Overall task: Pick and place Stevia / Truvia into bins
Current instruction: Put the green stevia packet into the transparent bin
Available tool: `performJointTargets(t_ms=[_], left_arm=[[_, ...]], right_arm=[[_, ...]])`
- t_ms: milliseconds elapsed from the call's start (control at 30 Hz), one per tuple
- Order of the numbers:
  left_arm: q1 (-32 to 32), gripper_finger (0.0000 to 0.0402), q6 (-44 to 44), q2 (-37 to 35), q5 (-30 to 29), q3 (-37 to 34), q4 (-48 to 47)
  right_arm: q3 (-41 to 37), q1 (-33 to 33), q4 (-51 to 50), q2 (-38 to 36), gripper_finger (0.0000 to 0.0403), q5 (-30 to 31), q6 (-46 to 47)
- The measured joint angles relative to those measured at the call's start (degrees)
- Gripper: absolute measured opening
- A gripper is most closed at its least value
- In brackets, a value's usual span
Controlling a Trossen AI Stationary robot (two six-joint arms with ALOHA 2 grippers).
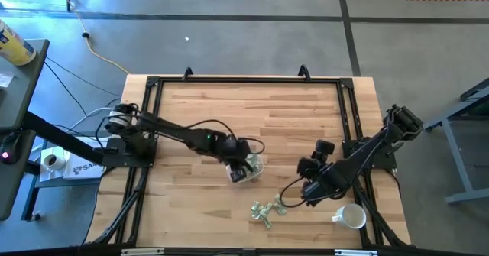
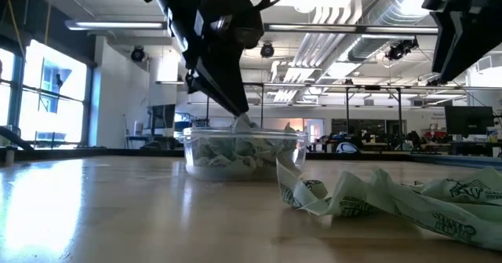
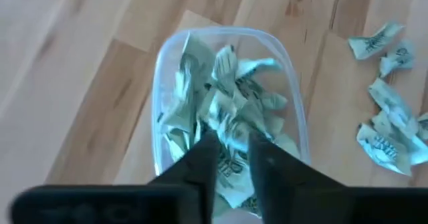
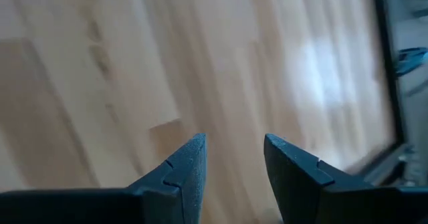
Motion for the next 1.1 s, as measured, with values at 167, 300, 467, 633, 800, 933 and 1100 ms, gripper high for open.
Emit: performJointTargets(t_ms=[167, 300, 467, 633, 800, 933, 1100], left_arm=[[-0.5, 0.018, -2.7, -2.0, 2.2, 0.1, -2.9], [-2.4, 0.022, -5.1, -4.2, 3.5, 0.1, -6.5], [-5.5, 0.0245, -8.3, -8.5, 2.2, 0.0, -8.6], [-8.3, 0.0245, -11.0, -12.6, -4.2, 0.0, -10.5], [-11.1, 0.0239, -13.7, -14.9, -9.9, 0.1, -13.7], [-13.5, 0.0239, -16.3, -15.2, -13.0, 0.1, -16.5], [-15.9, 0.0239, -18.7, -15.2, -14.3, 0.0, -19.7]], right_arm=[[0.0, -0.1, 8.8, 0.0, 0.0142, -2.7, -5.7], [0.0, -0.4, 16.9, 0.0, 0.0142, -3.5, -15.5], [0.0, -2.9, 21.5, 0.0, 0.0142, -7.7, -26.4], [0.0, -5.7, 22.0, 0.1, 0.0142, -12.1, -32.1], [-1.5, -7.8, 29.1, 0.5, 0.0144, -19.7, -33.7], [-4.7, -7.5, 35.5, 1.7, 0.0152, -23.6, -36.1], [-6.8, -7.4, 40.6, 4.1, 0.0173, -26.6, -34.1]])
